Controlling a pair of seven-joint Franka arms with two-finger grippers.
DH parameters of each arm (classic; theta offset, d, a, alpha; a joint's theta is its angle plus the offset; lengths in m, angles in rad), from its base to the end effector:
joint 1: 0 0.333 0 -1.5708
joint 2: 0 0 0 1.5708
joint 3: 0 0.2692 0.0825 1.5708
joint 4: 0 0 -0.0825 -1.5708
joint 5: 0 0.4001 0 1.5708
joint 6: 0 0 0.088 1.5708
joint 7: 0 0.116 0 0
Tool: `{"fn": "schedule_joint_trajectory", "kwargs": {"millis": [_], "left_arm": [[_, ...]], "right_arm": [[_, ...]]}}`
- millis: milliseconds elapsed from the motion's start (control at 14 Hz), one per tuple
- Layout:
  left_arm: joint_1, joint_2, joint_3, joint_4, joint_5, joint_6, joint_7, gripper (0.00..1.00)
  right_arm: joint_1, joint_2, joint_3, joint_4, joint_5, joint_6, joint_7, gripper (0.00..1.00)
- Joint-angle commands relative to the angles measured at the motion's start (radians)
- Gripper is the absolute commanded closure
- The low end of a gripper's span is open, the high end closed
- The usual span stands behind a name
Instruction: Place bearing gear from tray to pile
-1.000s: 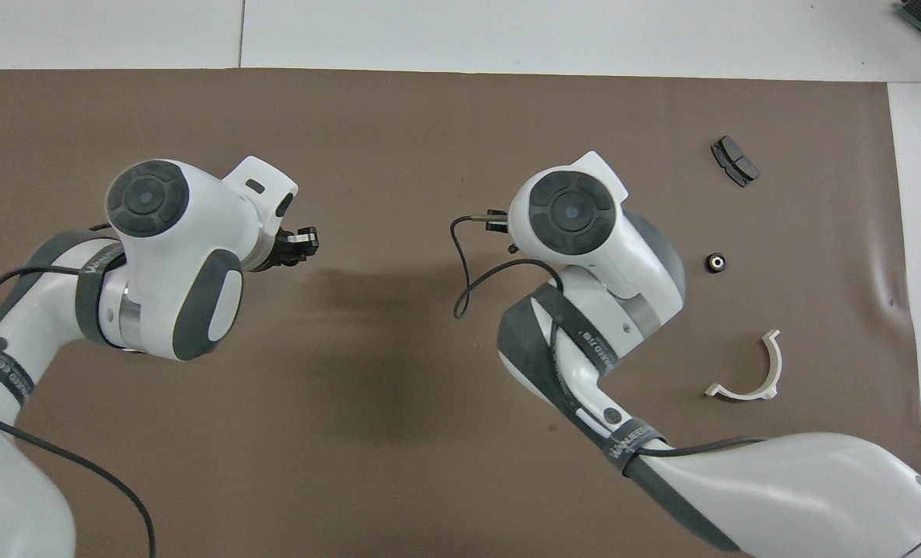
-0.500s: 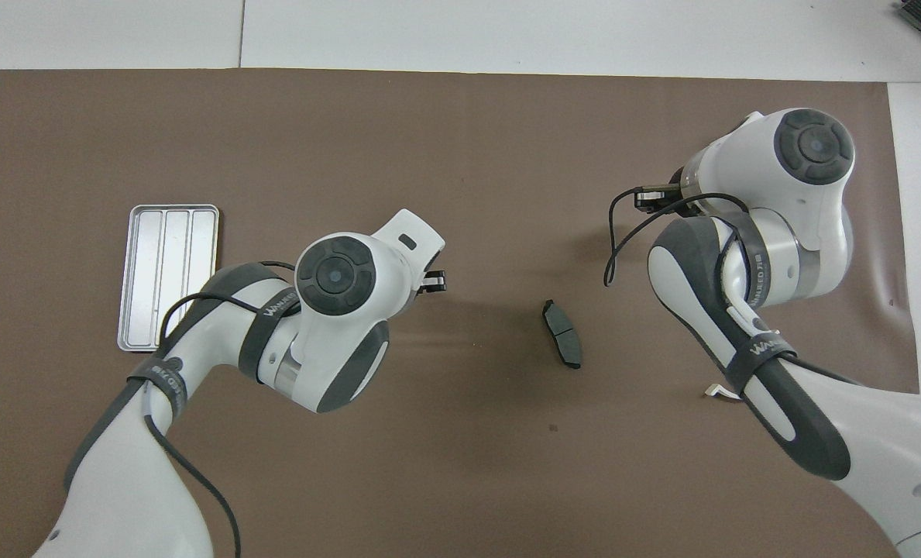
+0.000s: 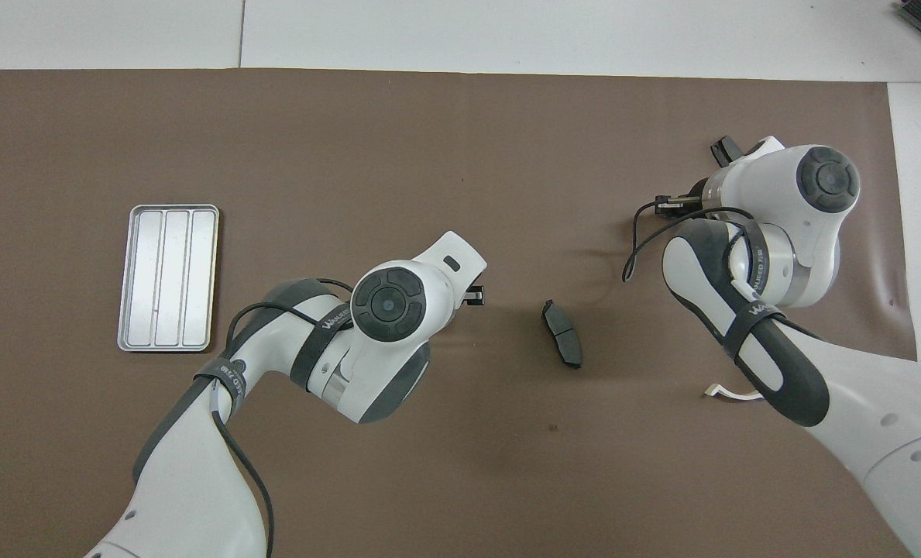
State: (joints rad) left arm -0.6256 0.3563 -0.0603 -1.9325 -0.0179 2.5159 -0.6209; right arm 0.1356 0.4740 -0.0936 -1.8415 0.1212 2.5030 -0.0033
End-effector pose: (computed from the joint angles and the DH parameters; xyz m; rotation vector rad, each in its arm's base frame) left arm 0.4949 -0.4038 0.2626 2.9671 -0.0675 0.2398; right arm 0.6540 0.0295 0.2281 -3.0840 0.0475 -0.2937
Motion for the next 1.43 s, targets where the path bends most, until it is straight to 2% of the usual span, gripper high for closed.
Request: {"fn": "schedule_joint_trajectory", "kwargs": {"millis": [0,214,286,357,429,500,643,786,1000,1143,1357], "left_arm": [[0.016,-0.043,0.026,0.021,0.015,-0.021,-0.002,0.00],[0.194,-0.173,0.023,0.061,0.016,-0.193,0.033,0.00],[0.258,-0.189,0.019,0.093,0.016,-0.257,0.071,0.00],[0.311,-0.194,0.019,0.137,0.013,-0.314,0.123,0.00],[0.355,-0.195,0.023,0.170,0.012,-0.353,0.169,0.00],[0.403,-0.200,0.023,0.188,0.012,-0.388,0.205,0.00],[0.478,-0.239,0.028,0.185,0.010,-0.439,0.309,0.00],[0.559,-0.282,0.028,0.185,0.010,-0.529,0.459,0.00],[0.601,-0.355,0.030,0.185,0.012,-0.675,0.509,0.00],[0.604,-0.379,0.039,0.185,0.018,-0.761,0.509,0.00],[0.607,-0.392,0.040,0.184,0.021,-0.804,0.506,0.00]], "right_arm": [[-0.002,0.005,0.000,0.007,0.034,0.011,-0.032,1.00],[-0.002,0.029,0.000,0.031,0.035,0.028,-0.027,1.00],[-0.002,0.031,0.000,0.030,0.035,0.045,-0.027,1.00],[-0.001,0.031,0.000,0.030,0.034,0.040,-0.026,0.70],[-0.001,0.031,0.000,0.030,0.034,0.039,-0.026,0.12],[-0.001,0.029,0.000,0.030,0.035,0.039,-0.026,0.00],[0.007,0.006,0.002,0.030,0.034,0.024,-0.005,0.00],[0.022,-0.059,0.014,0.030,0.029,-0.059,0.064,0.00],[0.059,-0.144,0.038,0.030,0.011,-0.180,0.121,0.00],[0.061,-0.189,0.107,0.031,-0.014,-0.257,0.220,0.00],[0.059,-0.199,0.266,0.034,-0.144,-0.283,0.478,0.00]]}}
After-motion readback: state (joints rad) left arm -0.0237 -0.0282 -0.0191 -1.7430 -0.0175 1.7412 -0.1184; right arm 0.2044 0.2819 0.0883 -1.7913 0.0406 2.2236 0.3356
